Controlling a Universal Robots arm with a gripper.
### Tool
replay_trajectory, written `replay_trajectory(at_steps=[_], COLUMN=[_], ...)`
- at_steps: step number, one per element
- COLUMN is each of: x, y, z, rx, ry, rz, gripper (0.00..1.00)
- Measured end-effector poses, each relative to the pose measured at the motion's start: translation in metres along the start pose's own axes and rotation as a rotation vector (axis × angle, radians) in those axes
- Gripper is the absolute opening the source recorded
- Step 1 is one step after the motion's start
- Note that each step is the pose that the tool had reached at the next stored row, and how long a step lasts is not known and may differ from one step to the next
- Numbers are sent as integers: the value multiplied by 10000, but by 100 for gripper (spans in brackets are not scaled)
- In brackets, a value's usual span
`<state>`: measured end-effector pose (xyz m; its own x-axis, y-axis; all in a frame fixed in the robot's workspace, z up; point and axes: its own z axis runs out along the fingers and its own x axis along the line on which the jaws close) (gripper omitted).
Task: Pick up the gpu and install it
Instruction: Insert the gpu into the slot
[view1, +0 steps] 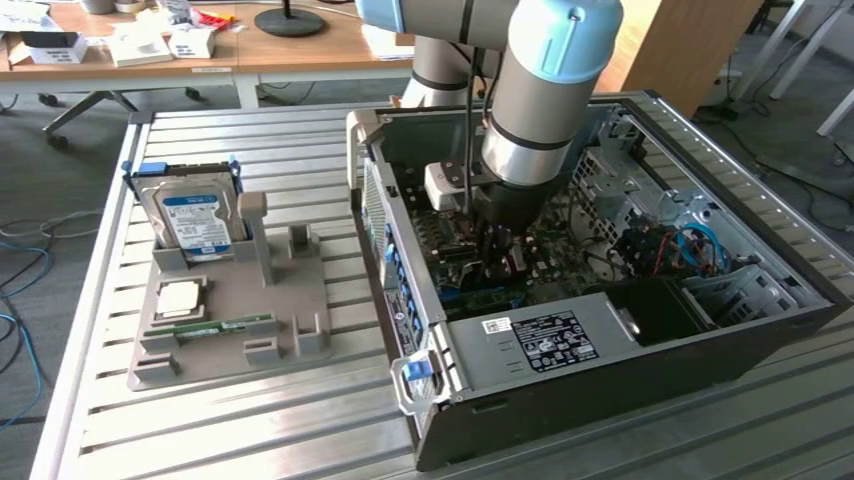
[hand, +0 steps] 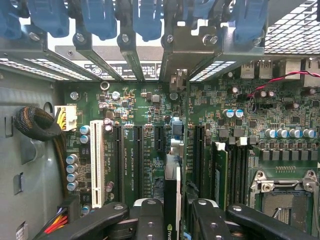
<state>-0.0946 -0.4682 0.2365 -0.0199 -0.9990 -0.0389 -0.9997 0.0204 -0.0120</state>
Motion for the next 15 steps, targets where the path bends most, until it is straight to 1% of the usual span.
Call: replay_trajectory(at_steps=[12,14,15], x=[0,0,0], y=[3,2,0], z=[1,-1,-1], rx=[-3,0,0], ry=[0,1,1], rz=[6,3,1], gripper=[27,36,36])
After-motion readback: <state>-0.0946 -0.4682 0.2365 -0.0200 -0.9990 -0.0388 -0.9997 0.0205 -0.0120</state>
